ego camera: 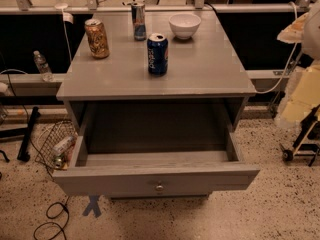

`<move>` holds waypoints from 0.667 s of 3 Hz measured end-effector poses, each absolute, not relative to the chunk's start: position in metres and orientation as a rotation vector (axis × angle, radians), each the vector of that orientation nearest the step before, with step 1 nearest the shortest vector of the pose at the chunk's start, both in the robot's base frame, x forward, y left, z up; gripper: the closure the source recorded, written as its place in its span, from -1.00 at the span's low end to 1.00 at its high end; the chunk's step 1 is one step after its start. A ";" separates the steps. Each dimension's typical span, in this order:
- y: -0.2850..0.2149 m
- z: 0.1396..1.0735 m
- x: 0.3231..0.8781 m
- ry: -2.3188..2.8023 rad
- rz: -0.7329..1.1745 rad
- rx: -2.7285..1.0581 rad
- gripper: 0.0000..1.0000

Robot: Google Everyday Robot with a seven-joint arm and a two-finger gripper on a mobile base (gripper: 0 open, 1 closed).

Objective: Close top drawer

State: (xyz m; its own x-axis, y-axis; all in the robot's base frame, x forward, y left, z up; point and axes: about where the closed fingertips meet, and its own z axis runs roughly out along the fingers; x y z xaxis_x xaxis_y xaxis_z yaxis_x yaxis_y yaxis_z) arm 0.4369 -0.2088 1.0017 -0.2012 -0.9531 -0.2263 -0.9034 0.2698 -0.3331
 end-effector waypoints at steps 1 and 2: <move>-0.209 1.002 0.437 2.164 -0.178 -1.683 -1.00; -0.207 0.972 0.438 2.200 -0.151 -1.615 -1.00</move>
Offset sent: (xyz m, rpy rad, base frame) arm 0.0031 0.0012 -0.0588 0.0607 0.0131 -0.0938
